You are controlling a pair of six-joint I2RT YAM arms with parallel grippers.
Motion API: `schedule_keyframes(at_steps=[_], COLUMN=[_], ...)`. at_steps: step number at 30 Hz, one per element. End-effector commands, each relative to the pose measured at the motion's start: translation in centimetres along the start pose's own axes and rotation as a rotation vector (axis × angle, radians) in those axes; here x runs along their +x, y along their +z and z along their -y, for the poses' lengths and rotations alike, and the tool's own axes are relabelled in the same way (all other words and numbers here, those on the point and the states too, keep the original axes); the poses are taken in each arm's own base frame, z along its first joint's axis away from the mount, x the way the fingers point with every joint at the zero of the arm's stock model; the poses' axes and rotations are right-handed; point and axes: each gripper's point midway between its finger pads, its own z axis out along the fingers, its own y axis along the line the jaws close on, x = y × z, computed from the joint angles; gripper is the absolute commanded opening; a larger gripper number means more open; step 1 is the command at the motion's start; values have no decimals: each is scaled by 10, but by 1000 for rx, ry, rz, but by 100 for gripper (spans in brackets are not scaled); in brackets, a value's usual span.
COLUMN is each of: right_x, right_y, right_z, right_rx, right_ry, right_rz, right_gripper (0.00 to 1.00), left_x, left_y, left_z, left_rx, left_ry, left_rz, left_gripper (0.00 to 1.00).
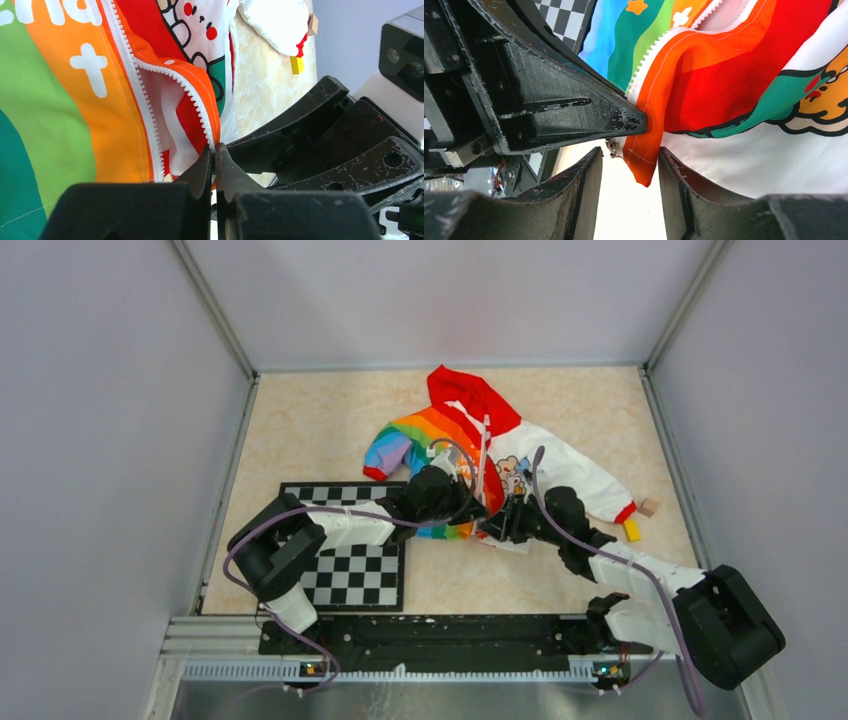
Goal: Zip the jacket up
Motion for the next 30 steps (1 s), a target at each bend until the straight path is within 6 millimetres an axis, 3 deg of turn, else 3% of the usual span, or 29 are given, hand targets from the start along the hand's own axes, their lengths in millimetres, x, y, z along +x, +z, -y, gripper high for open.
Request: schedule_keyframes(at_steps=[1,11,18,30], right_x=[-8,-14,-9,-22], right_y=[5,6,7,6], right_z=[-8,-9,-10,-5], right_rx=[-36,-34,-31,57], right_ry=[-56,-94,-131,-178], right_rz=[17,33,17,29], right_gripper=[45,40,53,50], left_x=[-15,-15,-15,-15], left_y=[-2,-2,1,3], left_z=[26,23,23,23], left_rx=[62,44,32,26], left_ry=[6,7,1,13], left_rz=[36,30,24,15], left_gripper=[0,0,0,0])
